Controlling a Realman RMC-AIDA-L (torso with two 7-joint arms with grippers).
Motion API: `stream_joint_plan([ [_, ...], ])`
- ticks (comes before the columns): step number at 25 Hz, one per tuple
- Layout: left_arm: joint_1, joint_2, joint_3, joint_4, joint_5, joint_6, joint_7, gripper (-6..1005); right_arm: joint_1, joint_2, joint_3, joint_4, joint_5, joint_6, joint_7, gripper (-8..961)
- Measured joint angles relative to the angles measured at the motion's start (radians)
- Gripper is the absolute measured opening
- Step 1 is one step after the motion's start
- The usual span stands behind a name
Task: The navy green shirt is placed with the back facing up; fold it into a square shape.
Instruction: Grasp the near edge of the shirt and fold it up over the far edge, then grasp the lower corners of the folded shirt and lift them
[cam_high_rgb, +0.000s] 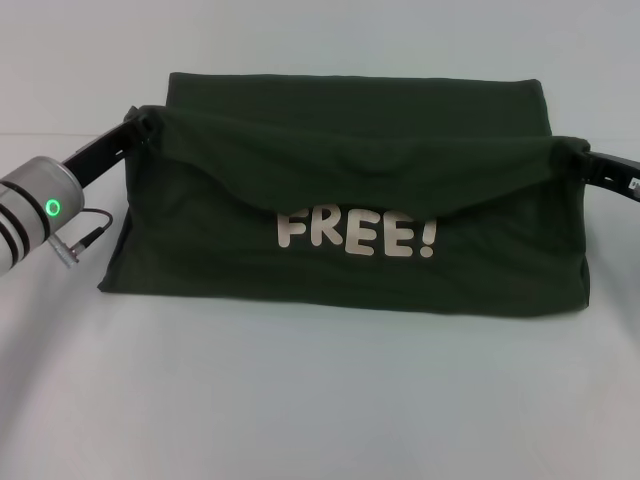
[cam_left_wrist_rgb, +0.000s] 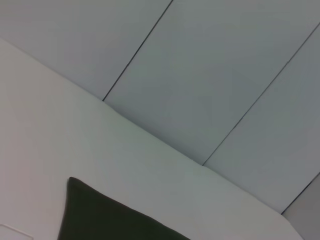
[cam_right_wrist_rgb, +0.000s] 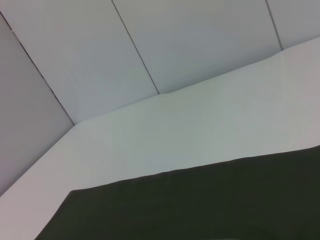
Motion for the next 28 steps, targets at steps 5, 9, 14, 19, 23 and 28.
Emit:
stream_joint_plan([
  [5,-0.014,-0.002,0.002,-0.030,-0.005,-0.041,0.003,44,0.011,0.000,-0.013,0.010,0.000,0.030,-0.001,87],
  [9,-0.028,-0.003,0.003,-0.065,-0.026,-0.089,0.024,56,0.019,0.003,-0.047,0.023,-0.001,0.074,-0.002,107],
  [14,-0.028,-0.003,0.000,-0.095,-0.092,-0.128,0.063,115,0.024,0.003,-0.071,0.041,-0.004,0.107,0.000,131],
  [19,-0.007,-0.003,-0.011,-0.098,-0.108,-0.137,0.065,363,0.009,0.001,-0.082,0.041,-0.002,0.104,0.018,330],
  [23,0.030,0.011,0.027,-0.085,-0.084,-0.080,0.001,555,-0.020,-0.007,-0.078,0.029,0.000,0.027,0.036,527],
  [28,0.102,0.045,0.066,-0.016,0.047,0.131,-0.184,648,-0.071,-0.035,-0.078,0.027,0.000,-0.156,0.046,739],
])
